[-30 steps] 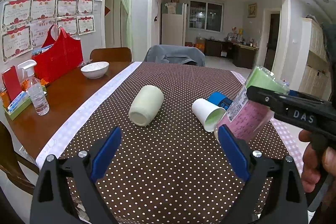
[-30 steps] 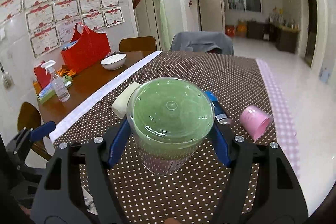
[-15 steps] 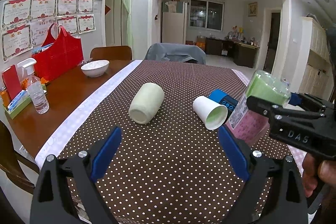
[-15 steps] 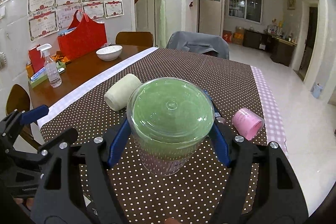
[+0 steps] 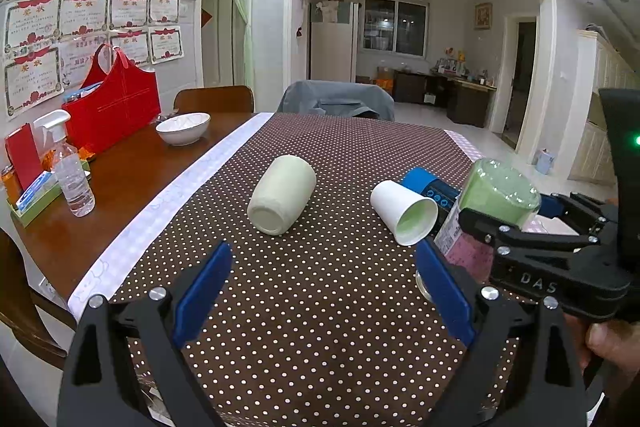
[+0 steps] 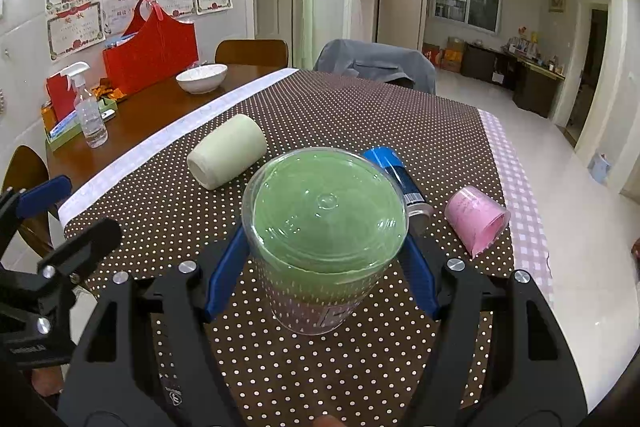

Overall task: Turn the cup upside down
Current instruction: 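Lower the upright jar onto the runner with the right tool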

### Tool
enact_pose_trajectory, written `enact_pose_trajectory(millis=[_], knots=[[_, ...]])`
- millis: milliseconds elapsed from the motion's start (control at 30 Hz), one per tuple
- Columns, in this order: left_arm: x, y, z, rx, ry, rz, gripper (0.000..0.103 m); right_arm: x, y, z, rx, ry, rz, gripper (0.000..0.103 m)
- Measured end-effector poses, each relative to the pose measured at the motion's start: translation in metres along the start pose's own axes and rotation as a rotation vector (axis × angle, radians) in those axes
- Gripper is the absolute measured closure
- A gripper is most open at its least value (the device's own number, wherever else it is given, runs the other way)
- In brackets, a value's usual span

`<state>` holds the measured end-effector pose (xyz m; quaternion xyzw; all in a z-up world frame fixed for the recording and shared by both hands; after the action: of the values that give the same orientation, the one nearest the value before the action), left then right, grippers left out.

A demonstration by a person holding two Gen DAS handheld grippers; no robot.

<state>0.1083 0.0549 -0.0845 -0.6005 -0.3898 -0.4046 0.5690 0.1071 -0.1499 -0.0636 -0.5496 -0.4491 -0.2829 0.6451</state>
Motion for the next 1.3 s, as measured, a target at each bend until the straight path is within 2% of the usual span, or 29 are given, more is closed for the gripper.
enact_pose_trajectory(millis=[600,667,700,833,1300], knots=[[0.001,0.000,0.005,0.004,-0.002,0.000,0.012,-0.017,0.026,0.001,-0.006,-0.005,0.071,0.032],[0.001,0.000,0.005,0.005,-0.002,0.000,0.012,-0.016,0.026,-0.002,-0.005,0.015,0.057,0.008],[0.002,0.000,0.006,0.005,-0.002,0.000,0.012,-0.015,0.025,-0.004,0.001,0.028,0.049,0.006],[0.004,-0.001,0.008,0.007,-0.006,-0.002,0.012,-0.011,0.022,-0.009,0.015,0.062,0.042,0.006],[0.012,-0.014,-0.007,-0.004,0.011,-0.030,0.012,0.008,-0.013,-0.022,0.049,0.151,-0.064,0.006]])
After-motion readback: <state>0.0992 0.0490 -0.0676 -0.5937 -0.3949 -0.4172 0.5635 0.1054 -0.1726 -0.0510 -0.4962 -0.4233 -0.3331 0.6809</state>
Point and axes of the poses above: each gripper's, at about its wrist camera, not at the fingertips, and y roughly the way its jaws point, z to its left, x to its top, the point moved 6 cm from there along y, roughly the way its jaws point, and after that the axes turned 8 degrees about -z, right-handed, at the moved point
